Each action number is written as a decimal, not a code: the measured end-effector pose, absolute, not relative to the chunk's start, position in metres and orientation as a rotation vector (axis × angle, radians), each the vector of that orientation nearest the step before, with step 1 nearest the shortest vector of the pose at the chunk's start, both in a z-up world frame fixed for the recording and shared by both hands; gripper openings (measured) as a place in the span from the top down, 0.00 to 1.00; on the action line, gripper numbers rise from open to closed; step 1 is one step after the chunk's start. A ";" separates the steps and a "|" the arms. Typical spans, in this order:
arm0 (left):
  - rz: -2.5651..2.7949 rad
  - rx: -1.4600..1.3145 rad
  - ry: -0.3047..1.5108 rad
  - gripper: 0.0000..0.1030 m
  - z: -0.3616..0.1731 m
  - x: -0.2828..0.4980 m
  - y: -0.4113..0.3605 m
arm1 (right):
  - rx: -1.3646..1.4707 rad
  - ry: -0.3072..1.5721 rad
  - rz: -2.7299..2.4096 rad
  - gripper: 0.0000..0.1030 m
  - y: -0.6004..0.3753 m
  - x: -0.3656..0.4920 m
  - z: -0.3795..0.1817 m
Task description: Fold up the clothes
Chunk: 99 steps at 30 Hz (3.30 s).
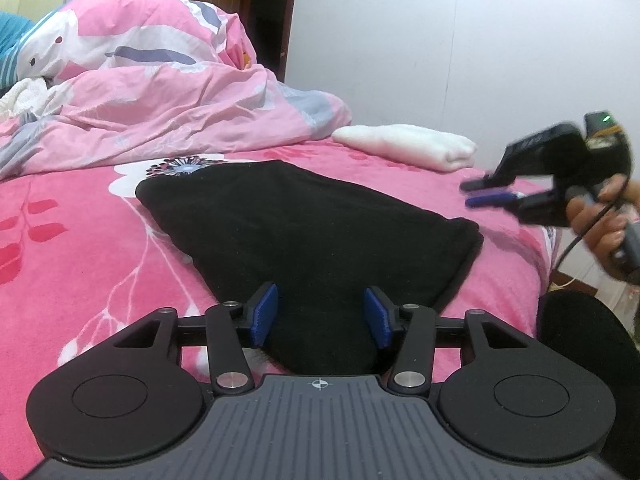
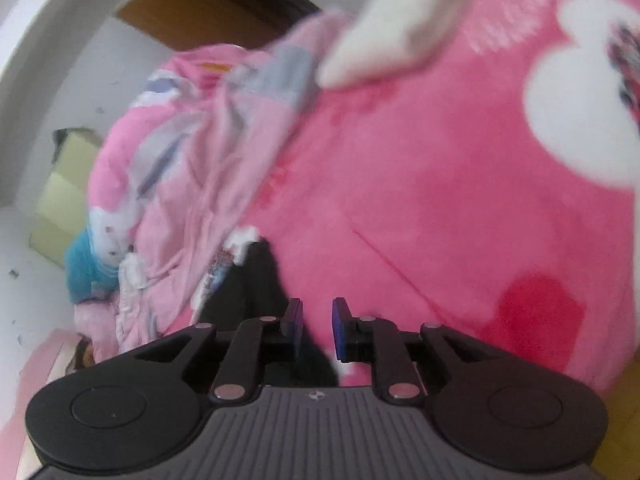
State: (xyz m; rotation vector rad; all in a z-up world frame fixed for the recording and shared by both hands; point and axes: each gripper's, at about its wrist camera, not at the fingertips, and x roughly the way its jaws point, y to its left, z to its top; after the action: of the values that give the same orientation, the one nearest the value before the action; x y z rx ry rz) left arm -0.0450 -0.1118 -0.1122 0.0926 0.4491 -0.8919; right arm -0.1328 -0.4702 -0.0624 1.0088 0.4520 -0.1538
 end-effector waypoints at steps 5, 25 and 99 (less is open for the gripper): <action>-0.894 0.088 0.450 0.52 -0.111 -0.045 -0.111 | 0.907 0.553 0.101 0.83 -0.437 -0.103 -0.056; -0.887 0.063 0.477 0.51 -0.107 -0.045 -0.107 | 1.035 0.613 0.228 0.70 -0.432 -0.045 -0.073; -0.875 0.048 0.798 0.64 -0.075 0.222 -0.278 | 1.379 0.342 0.399 0.84 -0.458 -0.092 -0.130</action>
State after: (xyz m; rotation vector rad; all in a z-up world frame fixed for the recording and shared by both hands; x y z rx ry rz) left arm 0.2215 -0.2777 -0.0754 0.0483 0.7976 -0.8750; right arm -0.0918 -0.4581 -0.1298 1.3794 0.3419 0.3988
